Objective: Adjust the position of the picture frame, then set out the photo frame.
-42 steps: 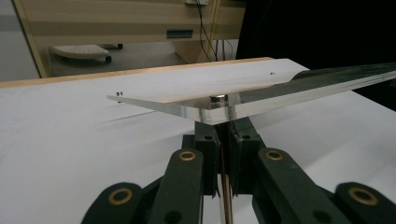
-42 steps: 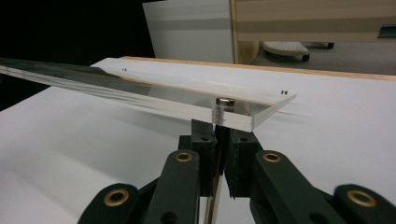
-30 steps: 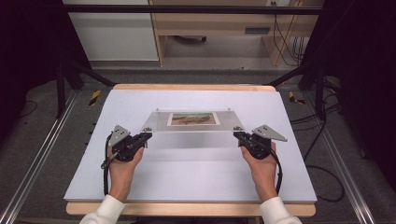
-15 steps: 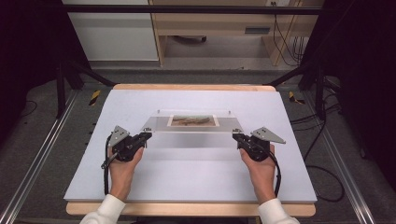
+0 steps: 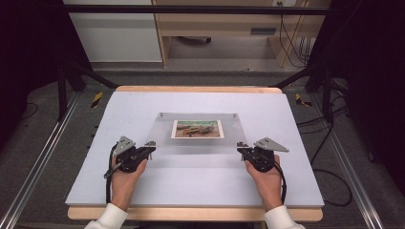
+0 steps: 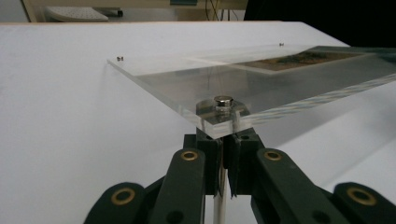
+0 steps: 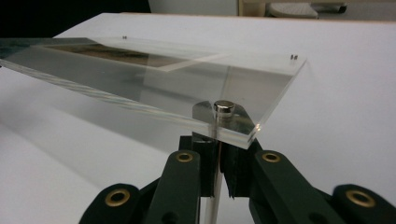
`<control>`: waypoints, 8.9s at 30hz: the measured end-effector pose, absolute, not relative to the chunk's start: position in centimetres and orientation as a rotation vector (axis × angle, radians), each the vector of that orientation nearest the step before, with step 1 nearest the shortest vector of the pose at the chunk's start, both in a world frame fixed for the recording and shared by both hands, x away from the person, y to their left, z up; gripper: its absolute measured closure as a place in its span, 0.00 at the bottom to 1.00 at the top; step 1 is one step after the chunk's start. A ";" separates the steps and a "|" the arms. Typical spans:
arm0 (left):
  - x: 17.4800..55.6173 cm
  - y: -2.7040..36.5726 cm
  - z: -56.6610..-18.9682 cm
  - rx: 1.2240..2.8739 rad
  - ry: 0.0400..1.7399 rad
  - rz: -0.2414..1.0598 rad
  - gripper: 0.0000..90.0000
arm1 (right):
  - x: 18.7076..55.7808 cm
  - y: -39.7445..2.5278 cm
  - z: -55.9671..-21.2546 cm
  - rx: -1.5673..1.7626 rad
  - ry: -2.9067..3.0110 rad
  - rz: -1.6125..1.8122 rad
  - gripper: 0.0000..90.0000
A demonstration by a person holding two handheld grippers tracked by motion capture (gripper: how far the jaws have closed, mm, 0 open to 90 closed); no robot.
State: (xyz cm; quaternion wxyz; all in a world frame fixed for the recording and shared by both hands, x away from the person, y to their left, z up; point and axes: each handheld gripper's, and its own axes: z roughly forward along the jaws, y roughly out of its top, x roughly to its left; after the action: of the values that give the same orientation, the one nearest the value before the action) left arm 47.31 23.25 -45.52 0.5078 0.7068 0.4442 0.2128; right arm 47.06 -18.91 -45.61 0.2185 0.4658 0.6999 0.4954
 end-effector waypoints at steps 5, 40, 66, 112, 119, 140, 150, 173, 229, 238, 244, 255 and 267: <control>47.4 23.2 -46.0 1.730 1.079 0.525 0.93 | 47.0 -18.7 -46.0 1.302 1.968 1.353 0.94; 48.2 22.7 -47.4 1.770 1.079 0.529 0.93 | 47.7 -18.8 -47.3 1.333 1.991 1.265 0.94; 48.3 22.6 -48.0 1.808 1.091 0.526 0.93 | 47.9 -18.7 -47.8 1.335 2.027 1.228 0.93; 47.7 23.7 -44.9 1.764 1.016 0.402 0.19 | 46.3 -20.2 -44.7 1.242 2.077 1.283 0.15; 48.3 23.7 -44.3 1.724 1.058 0.457 0.27 | 47.4 -19.1 -43.7 1.248 2.042 1.253 0.31; 51.0 23.7 -46.4 1.662 1.163 0.263 0.29 | 51.0 -19.5 -45.1 1.445 2.090 1.363 0.28; 51.4 23.9 -46.8 1.626 1.201 0.198 0.27 | 51.2 -19.6 -45.4 1.508 2.071 1.399 0.27; 51.8 24.0 -47.2 1.605 1.207 0.121 0.27 | 51.6 -20.1 -46.1 1.608 2.084 1.484 0.20; 50.8 24.2 -46.2 1.630 1.236 0.154 0.39 | 50.8 -19.9 -45.6 1.582 2.108 1.465 0.28; 49.9 24.2 -45.8 1.657 1.212 0.190 0.42 | 50.0 -19.9 -45.2 1.526 2.120 1.434 0.31; 48.9 24.3 -45.5 1.668 1.203 0.221 0.46 | 49.1 -19.8 -44.9 1.484 2.121 1.401 0.34; 47.5 24.2 -45.1 1.706 1.190 0.267 0.51 | 47.5 -19.8 -44.6 1.423 2.120 1.356 0.40; 46.3 24.2 -45.1 1.713 1.182 0.307 0.55 | 46.2 -19.7 -44.5 1.389 2.105 1.323 0.46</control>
State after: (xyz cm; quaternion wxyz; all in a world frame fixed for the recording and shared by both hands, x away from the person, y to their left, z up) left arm 46.33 24.21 -45.05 0.4959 0.7072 0.4878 0.1266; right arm 46.22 -19.70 -44.51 0.1462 0.4826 0.7311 0.4597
